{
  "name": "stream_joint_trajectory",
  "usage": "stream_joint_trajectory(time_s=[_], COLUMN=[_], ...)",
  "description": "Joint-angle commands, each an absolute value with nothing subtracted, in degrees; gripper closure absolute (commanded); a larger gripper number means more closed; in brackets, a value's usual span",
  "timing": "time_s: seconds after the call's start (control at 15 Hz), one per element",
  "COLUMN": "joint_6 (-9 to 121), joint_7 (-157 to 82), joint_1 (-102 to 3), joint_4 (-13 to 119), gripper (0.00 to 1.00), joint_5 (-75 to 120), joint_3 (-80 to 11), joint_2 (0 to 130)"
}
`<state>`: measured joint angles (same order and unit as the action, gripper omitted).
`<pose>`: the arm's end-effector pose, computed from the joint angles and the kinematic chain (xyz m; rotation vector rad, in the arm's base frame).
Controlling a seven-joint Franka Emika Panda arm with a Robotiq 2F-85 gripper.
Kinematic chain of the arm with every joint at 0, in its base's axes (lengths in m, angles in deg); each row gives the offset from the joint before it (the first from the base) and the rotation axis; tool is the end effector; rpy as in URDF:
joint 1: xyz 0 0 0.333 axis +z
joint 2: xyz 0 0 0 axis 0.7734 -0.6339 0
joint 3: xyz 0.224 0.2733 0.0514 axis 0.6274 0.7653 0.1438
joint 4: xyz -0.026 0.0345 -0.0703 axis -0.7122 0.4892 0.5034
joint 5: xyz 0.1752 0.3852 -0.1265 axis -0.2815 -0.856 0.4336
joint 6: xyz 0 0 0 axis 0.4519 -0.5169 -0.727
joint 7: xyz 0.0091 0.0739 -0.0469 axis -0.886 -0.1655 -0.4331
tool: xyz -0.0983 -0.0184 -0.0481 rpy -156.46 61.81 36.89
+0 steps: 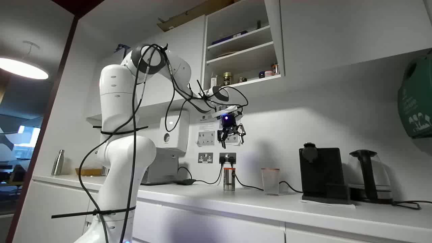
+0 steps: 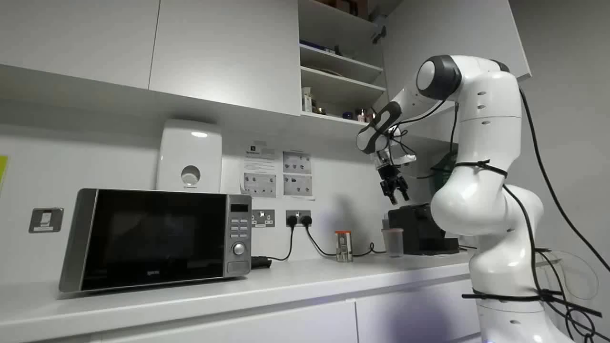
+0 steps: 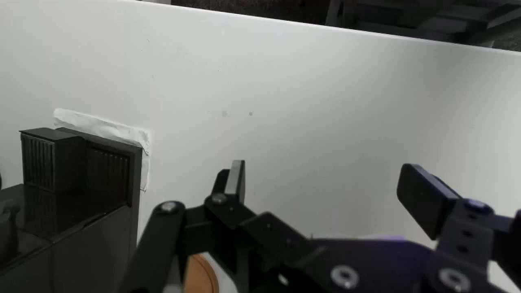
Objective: Turn on the wall socket on the right
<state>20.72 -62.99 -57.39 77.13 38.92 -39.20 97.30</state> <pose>0.4823 -0.1726 0.5831 2.8647 0.2437 -0.1864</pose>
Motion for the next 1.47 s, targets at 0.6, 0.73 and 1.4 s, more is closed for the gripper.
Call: stream_joint_trajectory(time_s=[0.6, 0.73, 1.4], joint_6=[27.1, 31.4, 49.9], joint_7=[-63.2, -64.5, -64.8], joint_1=[-56.6, -56.1, -53.0], joint_4=[77.9, 78.0, 75.3], gripper=[0.00, 0.00, 0.00], joint_5=[36.5, 35.2, 49.0], joint_3=[-40.0, -39.8, -33.6], joint_2=[96.7, 95.1, 85.4])
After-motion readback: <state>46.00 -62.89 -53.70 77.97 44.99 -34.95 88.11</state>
